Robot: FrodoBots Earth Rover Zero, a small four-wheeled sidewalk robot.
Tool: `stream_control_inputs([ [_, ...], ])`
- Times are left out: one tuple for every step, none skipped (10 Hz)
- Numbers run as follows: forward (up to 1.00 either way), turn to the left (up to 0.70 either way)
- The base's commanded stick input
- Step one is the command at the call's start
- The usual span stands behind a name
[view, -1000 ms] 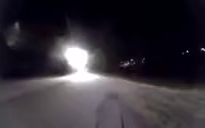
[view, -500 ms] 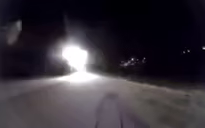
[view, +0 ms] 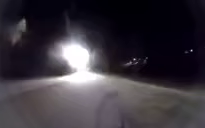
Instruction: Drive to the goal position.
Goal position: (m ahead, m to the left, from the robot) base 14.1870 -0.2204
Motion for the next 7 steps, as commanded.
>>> stream_control_inputs([
  [1.0,0.0],
  [1.0,0.0],
  [1.0,0.0],
  [1.0,0.0],
  [1.0,0.0],
  [1.0,0.0],
  [1.0,0.0],
])
